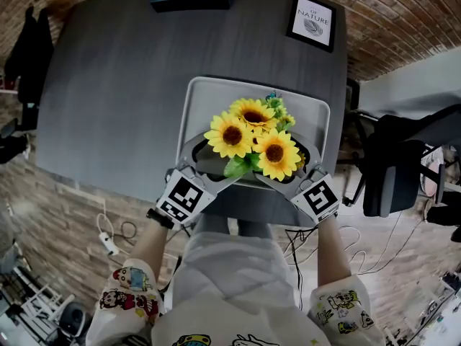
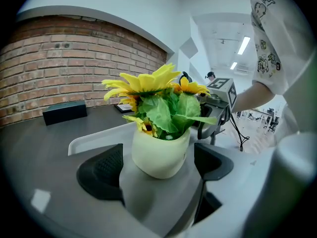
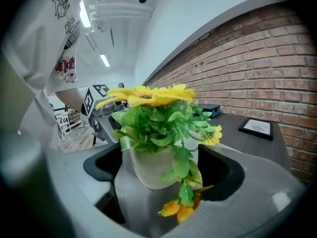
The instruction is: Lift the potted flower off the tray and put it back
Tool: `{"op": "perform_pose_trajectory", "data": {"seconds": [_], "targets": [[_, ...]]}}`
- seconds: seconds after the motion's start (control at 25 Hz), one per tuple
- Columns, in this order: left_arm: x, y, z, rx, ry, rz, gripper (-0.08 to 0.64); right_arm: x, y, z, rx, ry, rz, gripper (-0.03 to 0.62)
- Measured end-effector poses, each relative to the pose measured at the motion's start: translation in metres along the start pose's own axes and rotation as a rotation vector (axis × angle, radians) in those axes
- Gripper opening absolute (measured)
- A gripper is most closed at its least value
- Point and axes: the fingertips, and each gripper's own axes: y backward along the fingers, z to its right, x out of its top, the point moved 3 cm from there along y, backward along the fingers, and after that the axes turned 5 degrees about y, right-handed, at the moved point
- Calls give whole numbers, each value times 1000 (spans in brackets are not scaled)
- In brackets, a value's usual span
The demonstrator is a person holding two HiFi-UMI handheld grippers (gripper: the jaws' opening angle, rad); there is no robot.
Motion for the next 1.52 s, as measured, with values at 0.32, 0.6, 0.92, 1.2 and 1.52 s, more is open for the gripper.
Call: {"op": "perform_pose_trajectory", "data": {"seconds": [0.32,0.6,0.92,1.2,1.52], "targets": [[3,-10,1,-37,-16,1,453,-6,-5,4,17,-49,25,471],[5,-15,1,-73,-36,14,435,-6,-14,6,63,-79,52,471],[3,-18,1,-103,-53,18,411,-8,-19,6,111,-92,57,454],[4,-18,1,-101,-54,22,411,-6,-19,4,122,-84,65,439],[6,-15,1,-106,-41,33,411,-2,-18,4,115,-95,69,437]]}}
